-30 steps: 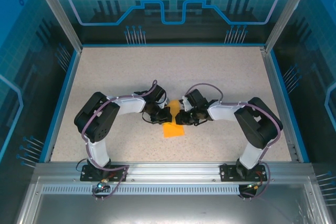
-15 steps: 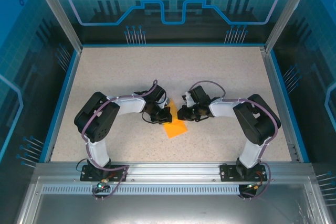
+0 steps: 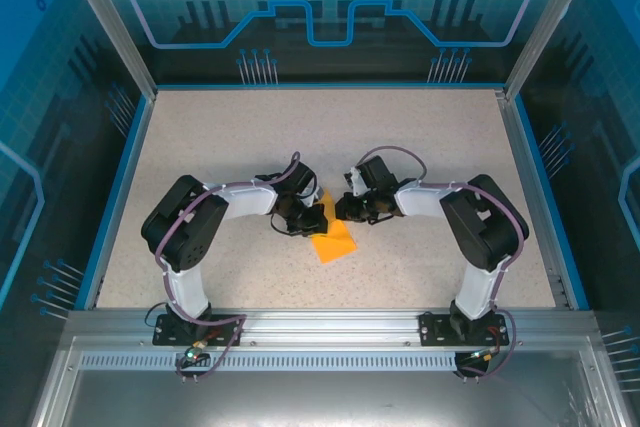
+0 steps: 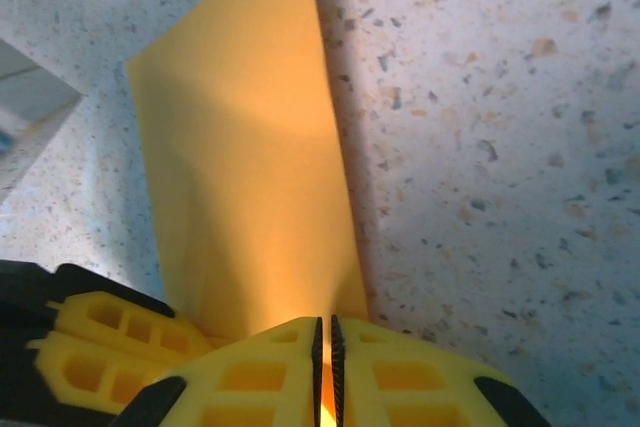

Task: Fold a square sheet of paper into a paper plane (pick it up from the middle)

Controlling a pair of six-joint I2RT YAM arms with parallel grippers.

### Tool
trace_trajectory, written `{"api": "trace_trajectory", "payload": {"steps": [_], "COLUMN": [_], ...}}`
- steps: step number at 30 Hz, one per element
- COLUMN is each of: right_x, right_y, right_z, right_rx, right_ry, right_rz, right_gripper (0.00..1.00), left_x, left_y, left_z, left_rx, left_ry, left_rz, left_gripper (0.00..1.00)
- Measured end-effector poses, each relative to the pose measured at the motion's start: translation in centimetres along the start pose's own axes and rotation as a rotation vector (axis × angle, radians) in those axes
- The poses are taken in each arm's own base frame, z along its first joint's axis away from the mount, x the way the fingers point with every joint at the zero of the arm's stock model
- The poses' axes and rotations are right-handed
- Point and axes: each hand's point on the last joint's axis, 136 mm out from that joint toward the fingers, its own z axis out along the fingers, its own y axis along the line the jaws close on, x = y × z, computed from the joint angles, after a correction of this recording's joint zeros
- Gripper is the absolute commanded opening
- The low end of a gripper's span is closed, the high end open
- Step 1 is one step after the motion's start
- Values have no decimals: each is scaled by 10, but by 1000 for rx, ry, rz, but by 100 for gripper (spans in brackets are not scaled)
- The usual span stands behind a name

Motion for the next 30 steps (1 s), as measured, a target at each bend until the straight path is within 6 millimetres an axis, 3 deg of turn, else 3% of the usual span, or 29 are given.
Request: {"api": "trace_trajectory", "payload": {"steps": [6, 10, 17, 23, 30], "right_x": [2, 0, 0, 19, 19], "right_y": [-6, -9, 21, 18, 9], "right_z": [0, -12, -36, -20, -4], "right_rx": [35, 84, 59, 49, 62], "right_ry": [1, -16, -61, -2, 17], "right_rz": [-11, -28, -95, -84, -68], "right_gripper": [13, 13, 13, 12, 12], "left_x": [0, 0, -1, -1, 0], "left_y": [0, 0, 1, 1, 1], "left_z": [0, 0, 0, 0, 0], "left_rx": [5, 4, 5, 5, 7], "left_ry": [-1, -1, -2, -2, 0], "left_rz": [4, 4, 2, 3, 4], "left_gripper": [7, 6, 6, 6, 7]}}
